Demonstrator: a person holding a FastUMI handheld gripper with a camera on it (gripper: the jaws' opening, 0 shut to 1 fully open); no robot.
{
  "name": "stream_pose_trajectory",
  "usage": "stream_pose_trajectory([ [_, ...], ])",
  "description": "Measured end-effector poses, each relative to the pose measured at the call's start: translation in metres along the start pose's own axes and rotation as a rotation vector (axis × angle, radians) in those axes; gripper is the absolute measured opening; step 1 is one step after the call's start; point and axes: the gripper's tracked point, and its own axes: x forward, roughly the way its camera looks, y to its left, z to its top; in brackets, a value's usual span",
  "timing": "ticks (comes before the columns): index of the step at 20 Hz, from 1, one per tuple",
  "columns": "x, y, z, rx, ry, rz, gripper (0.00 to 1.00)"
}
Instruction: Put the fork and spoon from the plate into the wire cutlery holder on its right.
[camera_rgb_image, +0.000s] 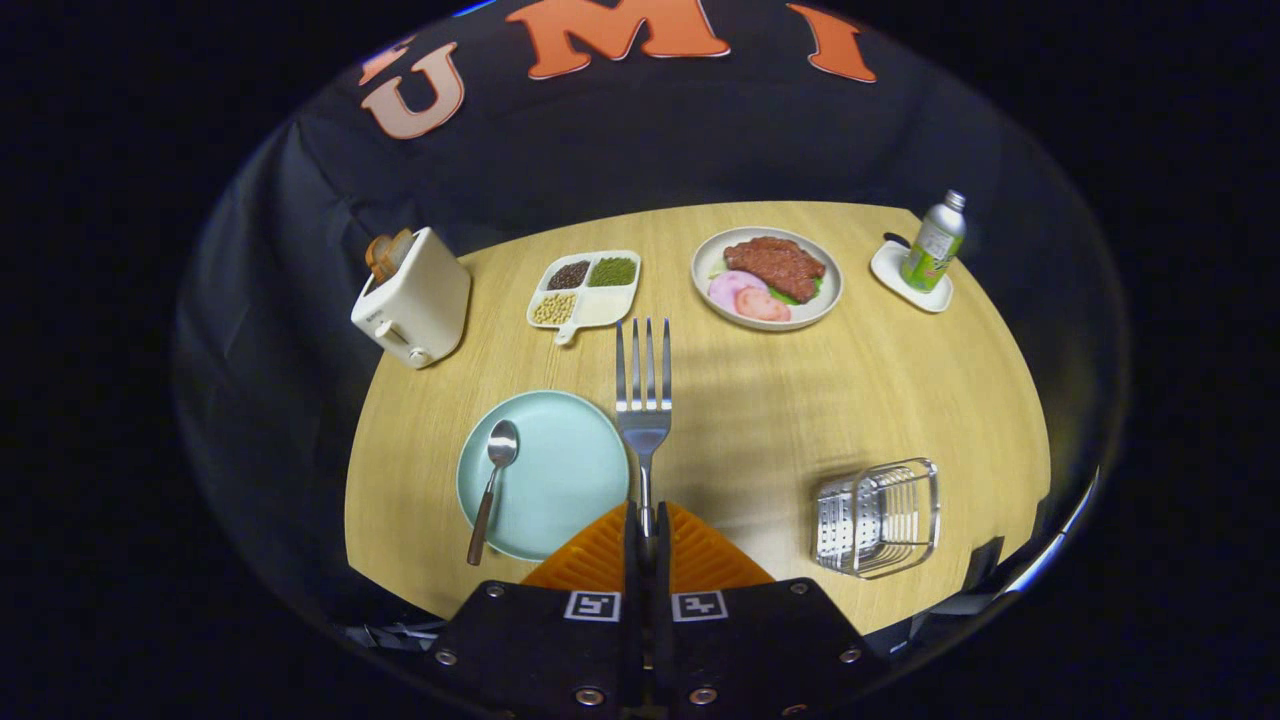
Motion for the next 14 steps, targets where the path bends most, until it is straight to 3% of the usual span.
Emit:
stream_pose_trajectory([
  [4, -0.023, -0.060, -0.008, 0.044, -0.016, -0.079, 0.05],
  [9, -0.027, -0.126, -0.044, 0.044, 0.060, -0.167, 0.04],
  [14, -0.014, -0.144, -0.074, 0.024, 0.144, -0.176, 0.05],
])
